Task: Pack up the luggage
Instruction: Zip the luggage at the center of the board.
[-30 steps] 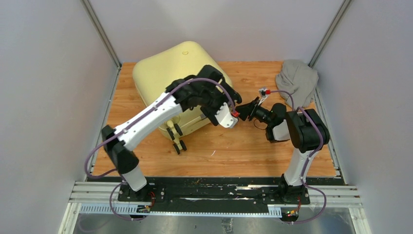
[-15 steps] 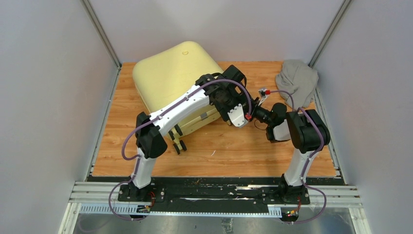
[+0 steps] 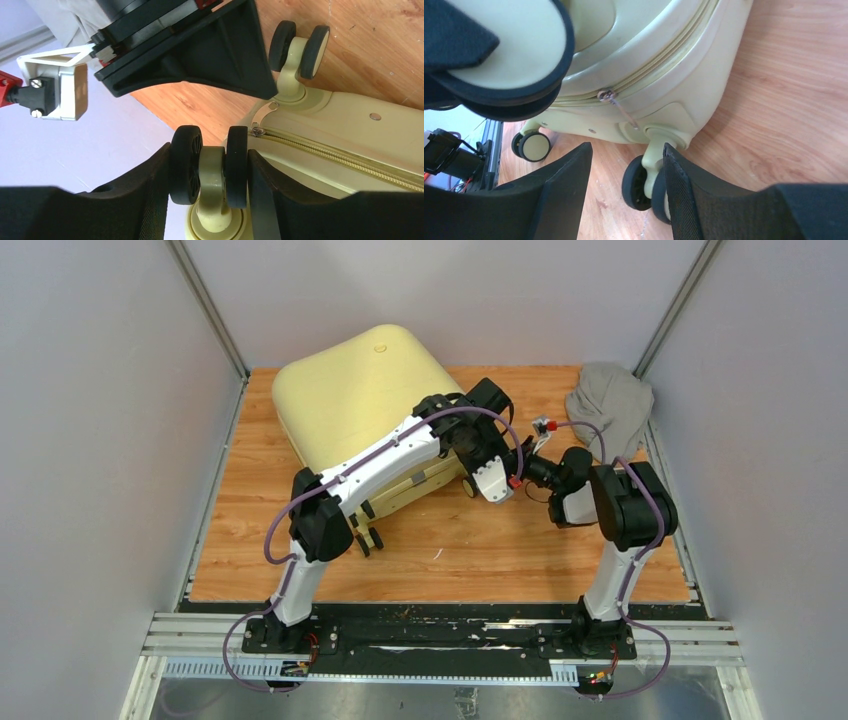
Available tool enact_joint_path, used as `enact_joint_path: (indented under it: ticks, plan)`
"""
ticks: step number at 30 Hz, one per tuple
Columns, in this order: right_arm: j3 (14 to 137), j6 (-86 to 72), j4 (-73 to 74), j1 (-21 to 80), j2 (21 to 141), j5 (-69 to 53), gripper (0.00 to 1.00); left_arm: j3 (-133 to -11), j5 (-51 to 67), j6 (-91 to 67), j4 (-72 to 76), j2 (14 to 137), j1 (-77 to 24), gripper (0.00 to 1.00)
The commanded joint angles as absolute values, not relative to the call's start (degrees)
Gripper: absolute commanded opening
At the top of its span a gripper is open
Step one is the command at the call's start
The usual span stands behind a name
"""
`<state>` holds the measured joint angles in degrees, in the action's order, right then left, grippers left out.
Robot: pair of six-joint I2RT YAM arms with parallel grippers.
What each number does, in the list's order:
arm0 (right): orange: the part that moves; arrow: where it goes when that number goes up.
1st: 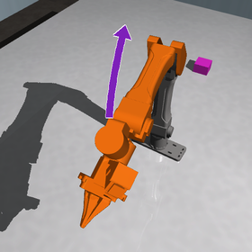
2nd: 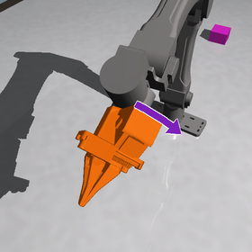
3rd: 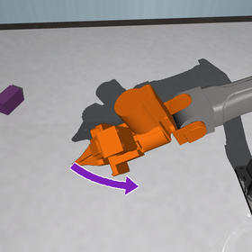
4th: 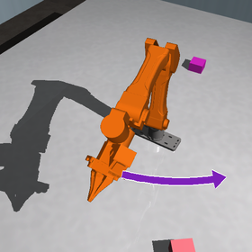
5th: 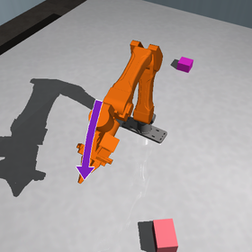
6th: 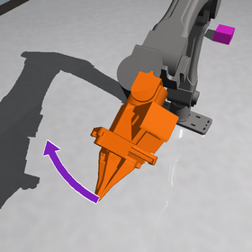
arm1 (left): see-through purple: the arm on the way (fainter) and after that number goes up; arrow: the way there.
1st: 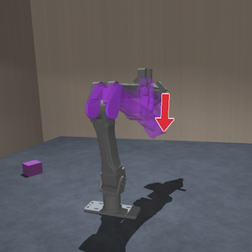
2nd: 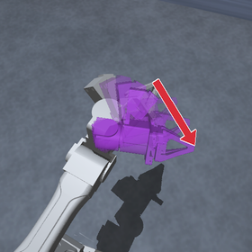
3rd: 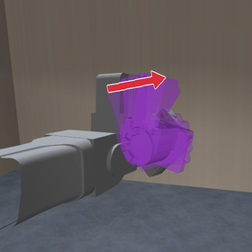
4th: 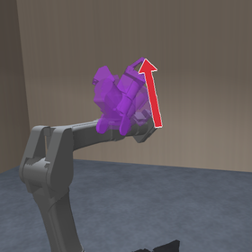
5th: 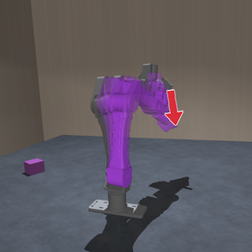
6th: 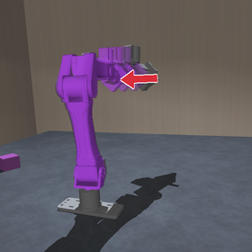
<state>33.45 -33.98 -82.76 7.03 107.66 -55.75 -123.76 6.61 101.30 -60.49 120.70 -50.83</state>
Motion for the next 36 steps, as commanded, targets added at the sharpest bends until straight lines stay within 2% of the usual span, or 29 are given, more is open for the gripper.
enact_joint_path:
  ticks: [1,3,4,18,36]
  plan:
    - [36.20,-34.79,-86.40,4.12,110.21,-58.60,0.58,-124.68,5.70,100.94,-61.62,117.90,-51.54,0.28]
    - [37.20,-35.95,-88.03,3.88,111.63,-59.18,0.59,-125.82,6.28,100.31,-61.43,116.65,-51.74,0.03]
    - [37.91,-36.57,-88.25,3.91,112.40,-59.50,0.59,-126.66,6.83,99.61,-61.36,116.11,-51.83,0.00]
    - [46.13,-45.42,-91.44,7.13,115.26,-65.77,0.64,-128.96,9.13,99.31,-60.99,109.18,-52.20,0.00]
    - [37.99,-46.64,-91.41,10.96,108.23,-66.21,0.70,-130.23,3.26,97.65,-60.82,107.58,-50.63,0.00]
